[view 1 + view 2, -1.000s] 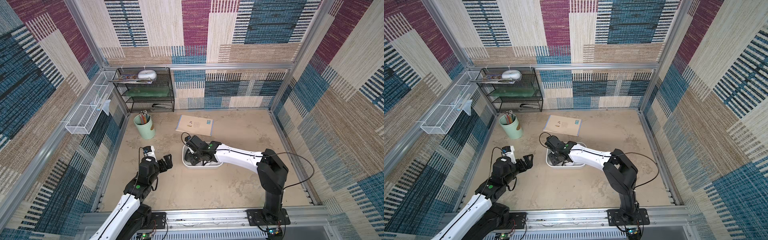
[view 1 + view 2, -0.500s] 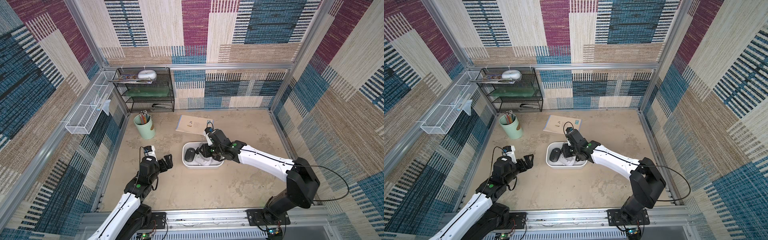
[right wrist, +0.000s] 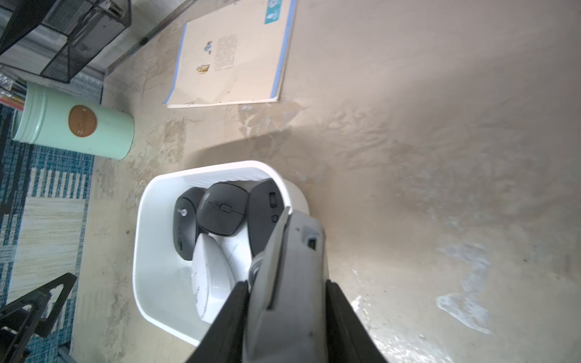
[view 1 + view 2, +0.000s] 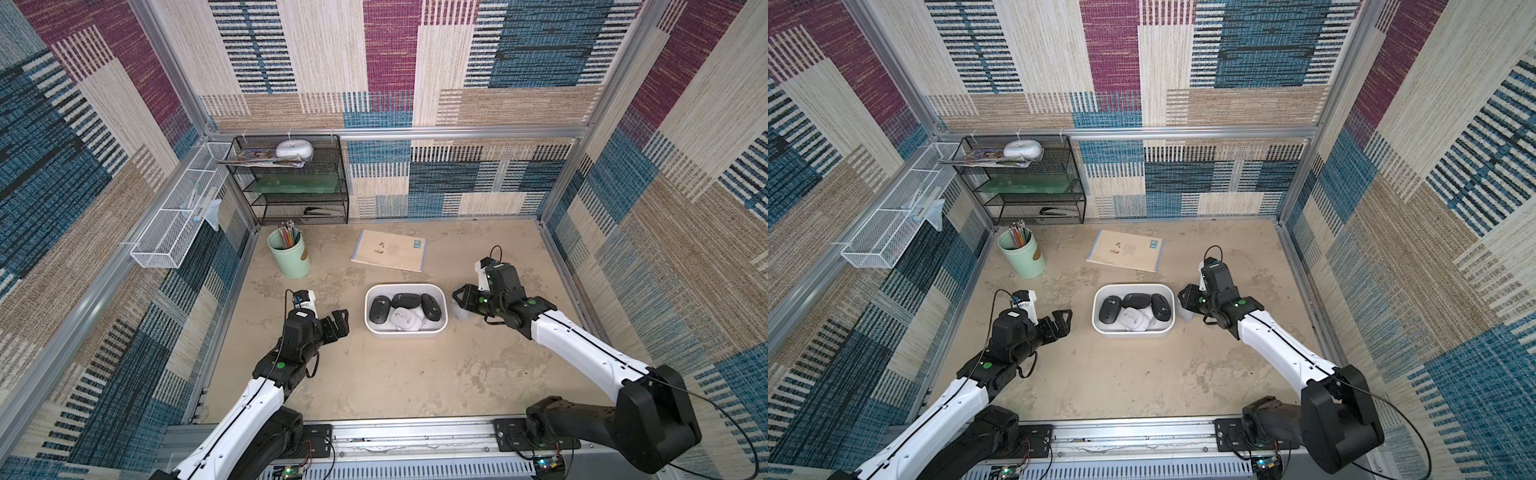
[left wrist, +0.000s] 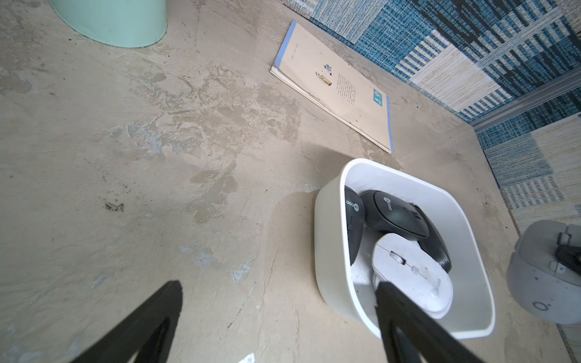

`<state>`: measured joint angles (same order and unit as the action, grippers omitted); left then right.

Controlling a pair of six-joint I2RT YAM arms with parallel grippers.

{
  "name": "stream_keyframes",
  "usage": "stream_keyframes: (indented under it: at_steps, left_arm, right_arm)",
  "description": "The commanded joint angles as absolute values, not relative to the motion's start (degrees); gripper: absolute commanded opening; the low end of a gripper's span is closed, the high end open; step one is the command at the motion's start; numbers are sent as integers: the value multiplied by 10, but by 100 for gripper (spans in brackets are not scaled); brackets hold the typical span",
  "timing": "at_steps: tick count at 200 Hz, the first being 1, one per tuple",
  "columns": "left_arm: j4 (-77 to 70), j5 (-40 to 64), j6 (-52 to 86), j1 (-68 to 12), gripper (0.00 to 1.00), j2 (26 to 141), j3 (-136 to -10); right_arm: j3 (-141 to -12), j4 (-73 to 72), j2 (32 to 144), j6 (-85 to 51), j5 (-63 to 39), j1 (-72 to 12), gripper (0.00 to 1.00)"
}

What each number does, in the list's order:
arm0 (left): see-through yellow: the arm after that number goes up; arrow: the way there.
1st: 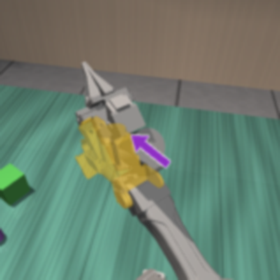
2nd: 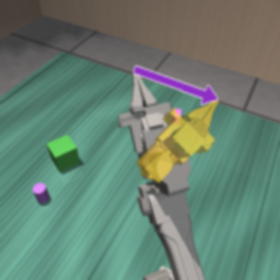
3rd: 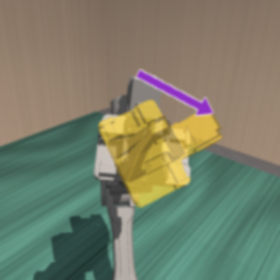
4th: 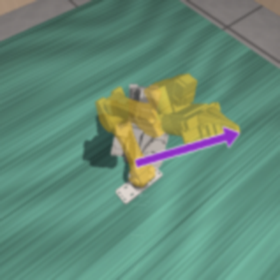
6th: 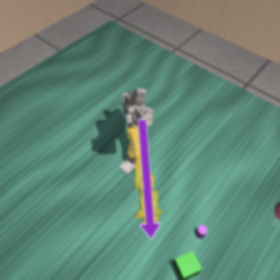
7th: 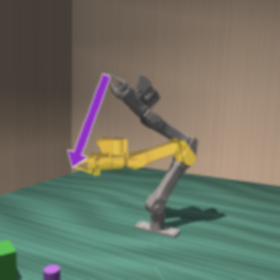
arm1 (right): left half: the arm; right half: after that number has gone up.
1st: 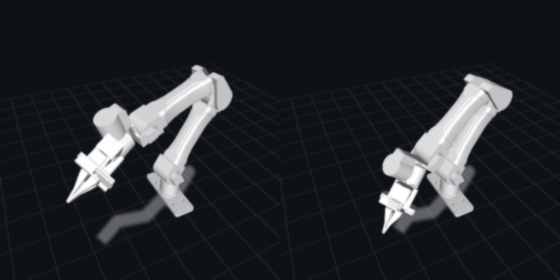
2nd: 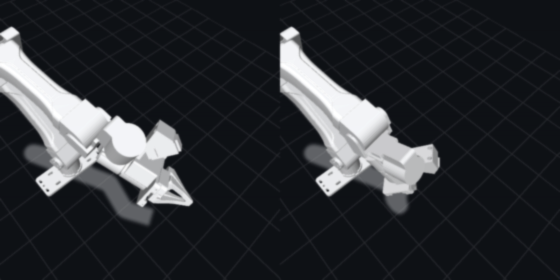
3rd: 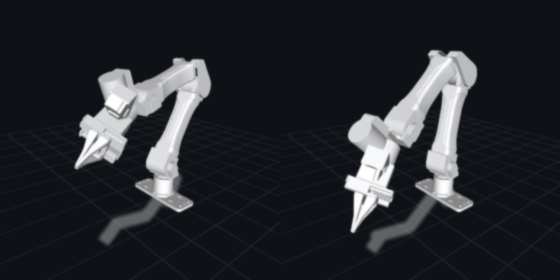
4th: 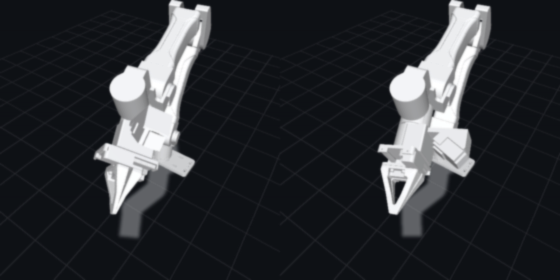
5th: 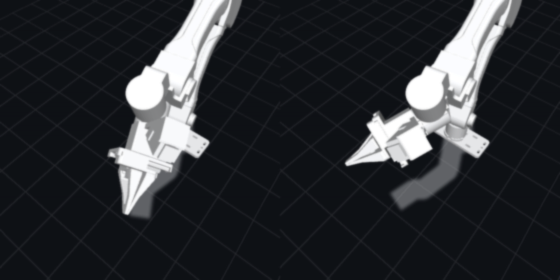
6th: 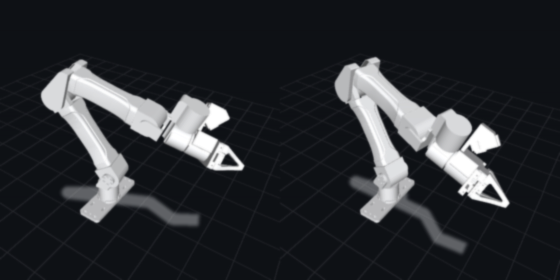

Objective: Take out the mouse from the storage box
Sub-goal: Place the mouse at the center of the board.

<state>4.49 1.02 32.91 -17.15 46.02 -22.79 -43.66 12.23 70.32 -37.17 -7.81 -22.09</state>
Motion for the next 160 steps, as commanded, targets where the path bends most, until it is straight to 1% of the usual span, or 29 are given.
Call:
stream_keyframes:
  at_steps: [1, 23, 60, 100, 108, 160]
  left_arm:
    - [22, 25, 333, -171, 99, 470, -231]
    - [20, 36, 339, -171, 99, 489, -236]
    - [16, 44, 339, -171, 99, 507, -241]
    - [15, 44, 341, -171, 99, 517, -243]
    - [16, 43, 343, -172, 99, 520, -244]
    - [53, 31, 368, -189, 97, 536, -274]
  right_arm:
    - [-409, 92, 691, -380, -124, -194, 19]
    - [-380, 69, 702, -385, -158, -172, 19]
    - [-328, -1, 728, -411, -212, -159, 19]
    - [-317, -24, 765, -417, -231, -158, 20]
    - [-317, -27, 771, -416, -233, -158, 22]
    - [-308, -11, 780, -404, -188, -153, 47]
